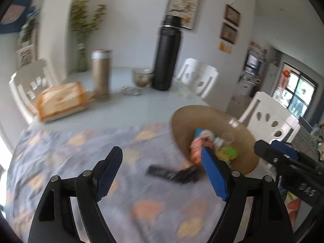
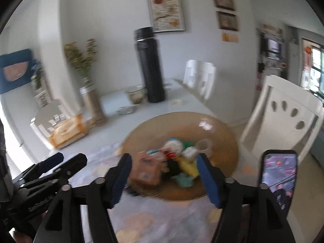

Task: Organize rigid objects
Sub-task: 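Carry the pink box and green figure over the bowl and open both grippers, then move both open grippers back toward the black remote and black figure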

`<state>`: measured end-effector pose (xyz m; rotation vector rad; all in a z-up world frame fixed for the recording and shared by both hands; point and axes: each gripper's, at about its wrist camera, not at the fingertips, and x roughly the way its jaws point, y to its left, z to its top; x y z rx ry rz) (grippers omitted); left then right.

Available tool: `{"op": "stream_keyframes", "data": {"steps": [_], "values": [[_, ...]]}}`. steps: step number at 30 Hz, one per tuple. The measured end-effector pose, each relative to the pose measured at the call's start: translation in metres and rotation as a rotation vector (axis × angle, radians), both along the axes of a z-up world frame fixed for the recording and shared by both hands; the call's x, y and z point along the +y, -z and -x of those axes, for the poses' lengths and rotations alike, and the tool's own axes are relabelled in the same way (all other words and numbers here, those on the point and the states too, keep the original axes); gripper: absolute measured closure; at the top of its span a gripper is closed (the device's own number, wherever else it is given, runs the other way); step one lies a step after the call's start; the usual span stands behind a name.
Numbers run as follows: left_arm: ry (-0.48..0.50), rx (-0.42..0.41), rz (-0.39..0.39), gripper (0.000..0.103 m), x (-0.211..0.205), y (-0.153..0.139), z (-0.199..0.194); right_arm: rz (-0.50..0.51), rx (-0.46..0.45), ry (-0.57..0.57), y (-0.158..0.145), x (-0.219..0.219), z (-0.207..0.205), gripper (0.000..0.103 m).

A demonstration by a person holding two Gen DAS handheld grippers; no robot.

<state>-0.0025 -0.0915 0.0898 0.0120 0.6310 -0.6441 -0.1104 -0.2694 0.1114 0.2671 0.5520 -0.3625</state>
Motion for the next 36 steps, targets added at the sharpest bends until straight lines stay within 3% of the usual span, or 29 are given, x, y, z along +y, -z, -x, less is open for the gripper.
{"op": "stream_keyframes", "data": {"steps": [4, 5, 8, 11, 13, 16, 21, 23, 31, 34, 36], "values": [[-0.087, 0.032, -0.012, 0.024, 0.036, 0.023, -0.001, 0.054, 0.008, -0.135, 0.014, 0.053, -0.005, 0.033], [-0.106, 0.047, -0.015, 0.024, 0.043, 0.030, -0.003, 0.071, 0.024, -0.161, 0.023, 0.066, -0.008, 0.028], [-0.154, 0.095, -0.026, 0.024, 0.057, 0.056, -0.012, 0.112, 0.054, -0.234, 0.058, 0.097, -0.017, 0.025], [-0.182, 0.134, -0.047, 0.024, 0.063, 0.079, -0.018, 0.186, 0.100, -0.247, 0.092, 0.114, -0.026, 0.025], [-0.158, 0.208, -0.040, 0.024, 0.061, 0.088, -0.024, 0.216, 0.160, -0.251, 0.106, 0.119, -0.034, 0.025], [-0.131, 0.204, -0.079, 0.024, 0.052, 0.093, -0.020, 0.226, 0.199, -0.249, 0.113, 0.118, -0.040, 0.024], [-0.110, 0.174, -0.191, 0.024, 0.034, 0.099, -0.012, 0.053, 0.265, -0.233, 0.126, 0.088, -0.048, 0.022], [-0.114, 0.178, -0.190, 0.023, 0.035, 0.098, -0.012, -0.033, 0.288, -0.215, 0.133, 0.073, -0.049, 0.022], [-0.130, 0.289, -0.157, 0.024, 0.045, 0.108, -0.027, -0.087, 0.292, -0.184, 0.132, 0.062, -0.050, 0.022], [-0.127, 0.282, -0.166, 0.024, 0.043, 0.108, -0.026, -0.226, 0.232, -0.138, 0.131, 0.034, -0.042, 0.022], [-0.121, 0.270, -0.185, 0.024, 0.040, 0.108, -0.024, -0.380, 0.168, -0.101, 0.136, 0.006, -0.033, 0.021]]}}
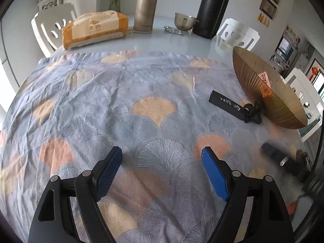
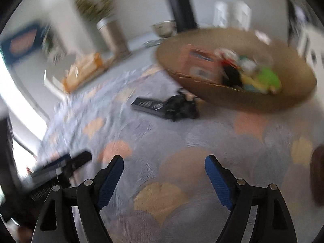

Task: Organize rigid objects
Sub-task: 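Move both open grippers back toward the black remote and black figure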

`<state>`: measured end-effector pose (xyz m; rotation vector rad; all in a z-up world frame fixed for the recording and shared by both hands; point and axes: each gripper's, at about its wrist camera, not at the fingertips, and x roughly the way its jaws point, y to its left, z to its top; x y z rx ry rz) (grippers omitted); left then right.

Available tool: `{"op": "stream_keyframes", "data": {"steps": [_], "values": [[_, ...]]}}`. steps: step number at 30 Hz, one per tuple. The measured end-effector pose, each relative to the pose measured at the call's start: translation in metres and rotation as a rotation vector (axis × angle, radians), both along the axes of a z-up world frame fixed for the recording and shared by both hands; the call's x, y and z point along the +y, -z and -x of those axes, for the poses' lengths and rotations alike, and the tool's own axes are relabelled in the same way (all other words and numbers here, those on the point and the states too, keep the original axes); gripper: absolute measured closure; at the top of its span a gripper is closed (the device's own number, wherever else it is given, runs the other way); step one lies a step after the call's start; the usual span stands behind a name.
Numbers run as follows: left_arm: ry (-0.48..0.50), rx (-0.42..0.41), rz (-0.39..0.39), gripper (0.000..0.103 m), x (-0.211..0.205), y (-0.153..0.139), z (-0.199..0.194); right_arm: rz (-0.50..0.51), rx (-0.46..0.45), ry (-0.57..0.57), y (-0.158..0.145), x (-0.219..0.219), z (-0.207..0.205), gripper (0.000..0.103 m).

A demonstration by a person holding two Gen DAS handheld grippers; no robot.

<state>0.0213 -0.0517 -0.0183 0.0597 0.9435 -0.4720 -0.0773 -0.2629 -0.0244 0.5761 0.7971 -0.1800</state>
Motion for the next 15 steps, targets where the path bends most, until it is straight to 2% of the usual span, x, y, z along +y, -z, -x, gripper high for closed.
{"op": "stream_keyframes", "data": {"steps": [1, 3, 6, 8, 10, 12, 14, 15], "values": [[0.007, -0.010, -0.014, 0.024, -0.003, 0.000, 0.001, -0.061, -0.030, 0.009, 0.001, -0.010, 0.004, 0.020], [0.024, -0.036, -0.044, 0.024, -0.008, -0.002, 0.005, -0.102, -0.053, 0.015, 0.002, -0.015, 0.007, 0.020], [0.071, -0.075, -0.085, 0.024, -0.019, -0.004, 0.011, -0.039, -0.024, 0.012, -0.001, -0.006, 0.004, 0.020], [0.126, -0.061, -0.104, 0.024, -0.027, -0.007, 0.011, 0.004, -0.008, 0.026, -0.003, -0.003, 0.002, 0.020], [0.196, -0.049, -0.129, 0.024, -0.038, -0.014, 0.007, -0.006, 0.004, 0.067, -0.003, -0.010, 0.002, 0.020], [0.291, -0.090, -0.153, 0.024, -0.053, -0.025, 0.002, -0.024, 0.031, 0.084, -0.003, -0.018, -0.001, 0.025], [0.385, -0.154, -0.182, 0.024, -0.071, -0.032, -0.004, -0.042, 0.060, 0.080, -0.006, -0.025, -0.013, 0.043], [0.430, -0.184, -0.186, 0.024, -0.079, -0.033, -0.007, -0.054, 0.066, 0.082, -0.006, -0.027, -0.018, 0.044]]}}
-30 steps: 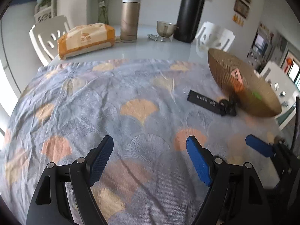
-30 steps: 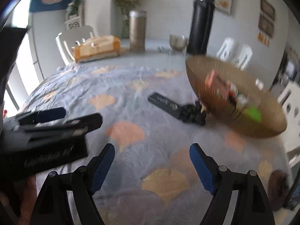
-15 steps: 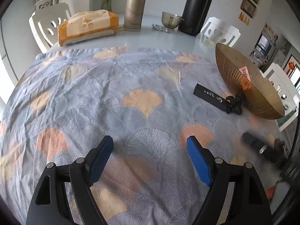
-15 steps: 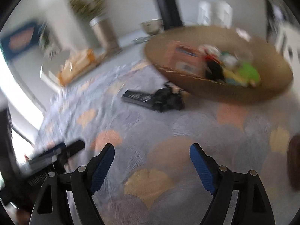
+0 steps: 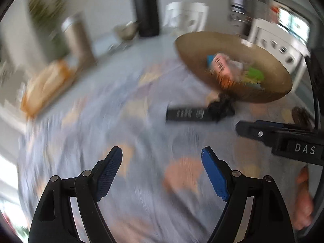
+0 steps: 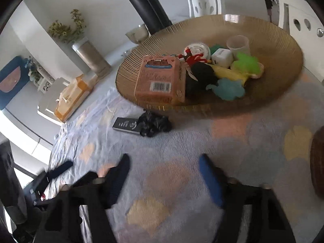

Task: Organize rigid objects
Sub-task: 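Move both open grippers back toward the black remote and black figure, then grasp the black remote with the left gripper while the right grasps the black figure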

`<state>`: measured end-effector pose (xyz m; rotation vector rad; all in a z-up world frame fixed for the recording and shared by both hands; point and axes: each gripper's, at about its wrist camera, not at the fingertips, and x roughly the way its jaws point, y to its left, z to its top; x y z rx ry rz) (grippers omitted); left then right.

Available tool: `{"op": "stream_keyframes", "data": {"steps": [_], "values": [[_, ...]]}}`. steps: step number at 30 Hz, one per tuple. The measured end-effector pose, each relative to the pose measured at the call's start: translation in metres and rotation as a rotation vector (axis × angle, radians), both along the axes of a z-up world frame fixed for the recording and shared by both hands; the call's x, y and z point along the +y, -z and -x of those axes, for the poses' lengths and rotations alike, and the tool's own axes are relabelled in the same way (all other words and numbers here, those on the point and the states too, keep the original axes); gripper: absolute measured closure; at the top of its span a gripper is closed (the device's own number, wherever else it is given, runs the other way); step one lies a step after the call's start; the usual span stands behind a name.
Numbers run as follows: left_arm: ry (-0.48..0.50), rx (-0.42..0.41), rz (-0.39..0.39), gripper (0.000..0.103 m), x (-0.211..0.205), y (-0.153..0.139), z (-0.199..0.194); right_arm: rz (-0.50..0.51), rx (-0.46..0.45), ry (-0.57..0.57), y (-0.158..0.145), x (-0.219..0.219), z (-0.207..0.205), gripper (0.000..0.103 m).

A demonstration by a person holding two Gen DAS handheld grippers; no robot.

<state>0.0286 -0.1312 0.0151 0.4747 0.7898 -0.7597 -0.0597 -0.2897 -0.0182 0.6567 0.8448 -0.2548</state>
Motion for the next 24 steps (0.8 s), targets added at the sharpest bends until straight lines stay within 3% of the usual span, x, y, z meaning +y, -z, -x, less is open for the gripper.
{"op": "stream_keyframes", "data": {"steps": [9, 12, 16, 17, 18, 20, 21, 24], "values": [[0.311, -0.052, -0.054, 0.024, -0.056, 0.019, -0.017, 0.030, -0.021, 0.039, 0.005, 0.002, -0.031, 0.059], [0.385, -0.028, -0.072, 0.023, -0.062, 0.028, -0.021, 0.034, -0.030, 0.043, 0.007, -0.001, -0.038, 0.064], [0.400, -0.005, -0.039, 0.028, -0.059, 0.028, -0.021, 0.067, -0.036, 0.020, 0.008, 0.002, -0.042, 0.074], [0.405, -0.013, -0.036, 0.033, -0.057, 0.028, -0.019, 0.067, -0.039, 0.019, 0.008, 0.002, -0.042, 0.074], [0.412, -0.033, -0.039, 0.049, -0.053, 0.027, -0.012, 0.063, -0.041, 0.018, 0.008, 0.001, -0.041, 0.074], [0.405, -0.043, -0.047, 0.065, -0.047, 0.026, -0.006, 0.047, -0.050, 0.014, 0.009, -0.001, -0.038, 0.074], [0.398, -0.025, -0.051, 0.079, -0.043, 0.026, -0.004, 0.038, -0.053, 0.011, 0.009, -0.001, -0.037, 0.074], [0.351, 0.051, -0.022, 0.086, -0.021, 0.027, -0.001, 0.021, -0.062, -0.007, 0.010, 0.000, -0.032, 0.074]]}}
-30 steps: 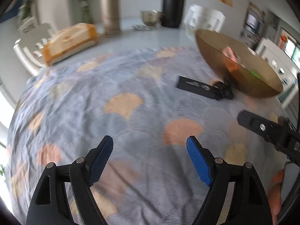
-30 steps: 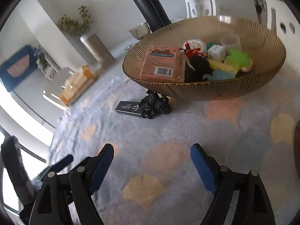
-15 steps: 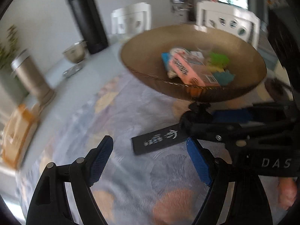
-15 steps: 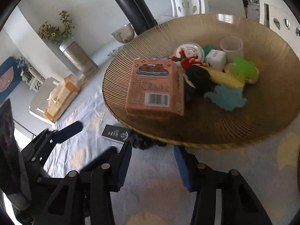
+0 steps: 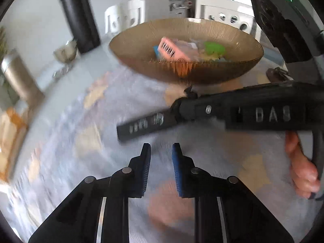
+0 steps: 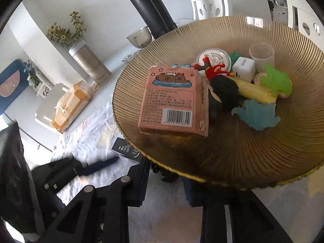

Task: Organize rigid objects
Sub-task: 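Grasp the black remote with the left gripper while the right grasps the black figure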

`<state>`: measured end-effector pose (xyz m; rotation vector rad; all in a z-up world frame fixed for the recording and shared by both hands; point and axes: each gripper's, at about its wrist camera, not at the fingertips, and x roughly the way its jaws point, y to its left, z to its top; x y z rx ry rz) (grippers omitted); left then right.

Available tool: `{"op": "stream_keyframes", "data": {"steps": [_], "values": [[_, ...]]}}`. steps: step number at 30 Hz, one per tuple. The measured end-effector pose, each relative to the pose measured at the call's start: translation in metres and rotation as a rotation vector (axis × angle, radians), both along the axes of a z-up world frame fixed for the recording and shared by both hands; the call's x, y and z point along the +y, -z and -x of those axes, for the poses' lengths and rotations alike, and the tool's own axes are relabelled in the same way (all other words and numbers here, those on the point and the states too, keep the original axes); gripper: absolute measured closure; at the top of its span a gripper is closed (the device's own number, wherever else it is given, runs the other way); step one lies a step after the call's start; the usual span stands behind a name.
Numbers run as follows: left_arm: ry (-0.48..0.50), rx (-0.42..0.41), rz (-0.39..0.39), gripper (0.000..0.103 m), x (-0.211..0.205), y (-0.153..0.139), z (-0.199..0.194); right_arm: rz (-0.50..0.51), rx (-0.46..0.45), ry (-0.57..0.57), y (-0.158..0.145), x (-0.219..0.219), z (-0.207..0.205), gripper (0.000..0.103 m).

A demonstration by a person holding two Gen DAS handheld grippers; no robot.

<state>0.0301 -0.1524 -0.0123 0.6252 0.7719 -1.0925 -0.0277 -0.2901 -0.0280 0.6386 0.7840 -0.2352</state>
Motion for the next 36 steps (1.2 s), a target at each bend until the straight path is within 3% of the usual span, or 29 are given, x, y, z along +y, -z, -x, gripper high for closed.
{"op": "stream_keyframes", "data": {"steps": [3, 6, 9, 11, 14, 15, 17, 19, 23, 26, 28, 30, 31, 33, 36], "values": [[-0.016, 0.076, 0.001, 0.086, 0.020, -0.001, 0.006, -0.005, -0.017, -0.074, -0.002, 0.009, 0.001, 0.074], [-0.093, 0.059, -0.023, 0.085, 0.035, -0.003, 0.009, 0.003, -0.022, -0.204, -0.004, 0.032, -0.002, 0.074], [-0.178, 0.078, -0.031, 0.081, 0.043, -0.008, -0.001, 0.047, -0.056, -0.168, -0.012, 0.038, 0.011, 0.074], [-0.190, 0.043, -0.037, 0.081, 0.038, -0.011, -0.008, 0.048, -0.050, -0.103, -0.012, 0.027, 0.019, 0.074], [-0.121, -0.024, -0.051, 0.057, 0.017, -0.016, -0.008, 0.000, -0.024, 0.000, -0.004, -0.001, 0.029, 0.074], [-0.091, -0.033, -0.050, 0.033, 0.010, -0.017, -0.010, -0.020, -0.023, 0.006, -0.002, -0.005, 0.030, 0.074], [-0.043, -0.047, -0.036, 0.009, -0.003, -0.017, -0.016, -0.059, -0.026, 0.002, 0.001, -0.010, 0.029, 0.074], [-0.010, -0.099, -0.023, 0.009, -0.014, -0.016, -0.023, -0.049, -0.015, -0.017, 0.001, -0.007, 0.026, 0.074], [0.068, -0.100, -0.050, 0.010, -0.035, -0.008, -0.040, -0.026, -0.004, -0.046, -0.001, -0.003, 0.024, 0.074], [0.133, -0.022, -0.080, 0.010, -0.047, 0.003, -0.050, -0.070, -0.005, -0.031, 0.002, -0.009, 0.028, 0.074], [0.154, 0.013, -0.058, 0.019, -0.044, 0.005, -0.049, -0.096, -0.011, -0.023, 0.004, -0.014, 0.030, 0.074], [0.166, 0.052, -0.046, 0.036, -0.037, 0.004, -0.045, -0.108, -0.012, -0.023, 0.005, -0.015, 0.030, 0.074], [0.180, 0.057, -0.045, 0.039, -0.031, 0.004, -0.040, -0.108, -0.010, -0.024, 0.004, -0.015, 0.030, 0.074], [0.224, 0.079, -0.051, 0.059, -0.017, 0.004, -0.027, -0.107, -0.007, -0.023, 0.004, -0.015, 0.031, 0.074], [0.180, 0.045, -0.068, 0.058, -0.012, 0.003, -0.016, -0.119, -0.007, -0.023, 0.004, -0.013, 0.032, 0.074]]}}
